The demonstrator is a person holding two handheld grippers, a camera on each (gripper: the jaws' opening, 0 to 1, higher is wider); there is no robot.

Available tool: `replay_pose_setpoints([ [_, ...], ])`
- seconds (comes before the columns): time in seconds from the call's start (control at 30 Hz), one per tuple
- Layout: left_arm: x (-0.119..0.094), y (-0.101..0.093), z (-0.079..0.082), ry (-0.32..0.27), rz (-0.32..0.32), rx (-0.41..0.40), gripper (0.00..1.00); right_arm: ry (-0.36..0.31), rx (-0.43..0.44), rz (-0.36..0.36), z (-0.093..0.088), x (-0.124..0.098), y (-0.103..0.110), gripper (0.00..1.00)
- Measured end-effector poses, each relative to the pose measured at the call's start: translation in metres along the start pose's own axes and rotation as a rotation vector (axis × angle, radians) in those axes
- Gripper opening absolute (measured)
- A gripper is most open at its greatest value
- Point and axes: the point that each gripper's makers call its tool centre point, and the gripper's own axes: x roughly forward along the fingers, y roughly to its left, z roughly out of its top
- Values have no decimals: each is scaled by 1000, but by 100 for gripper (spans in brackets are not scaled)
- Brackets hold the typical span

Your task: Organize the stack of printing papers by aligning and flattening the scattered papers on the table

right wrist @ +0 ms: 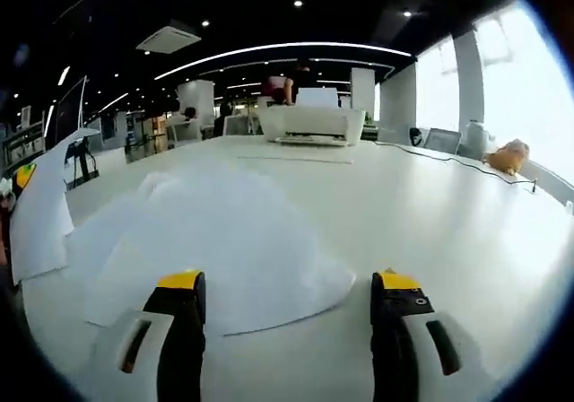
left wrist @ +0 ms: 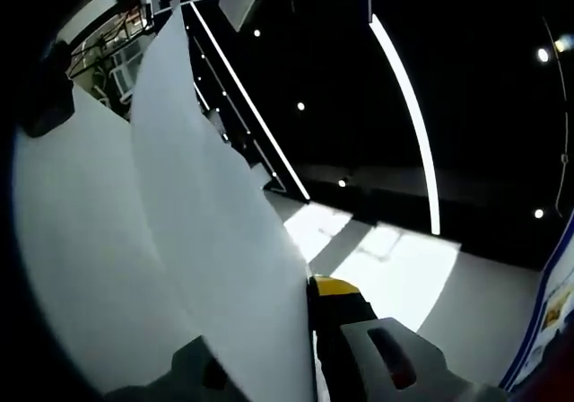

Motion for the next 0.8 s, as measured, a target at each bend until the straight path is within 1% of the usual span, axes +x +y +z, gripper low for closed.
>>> replay_pose_setpoints([
  [0.3, 0, 0, 1, -5, -1, -10, 7, -5, -10, 36, 2, 8, 1, 60],
  [0.43, 0, 0, 1, -4, -2, -8, 7, -14, -24, 61, 6, 8, 5, 52],
  [0.5, 0, 0, 1, -4, -2, -8, 7, -18, -30, 70, 7, 6, 8, 50],
  [0.63, 0, 0, 1, -3, -3, -6, 7, -19, -33, 89, 9, 0, 15, 41],
  [0.8, 0, -1, 0, 0, -4, 0, 7, -25, -49, 104, 9, -6, 22, 33],
])
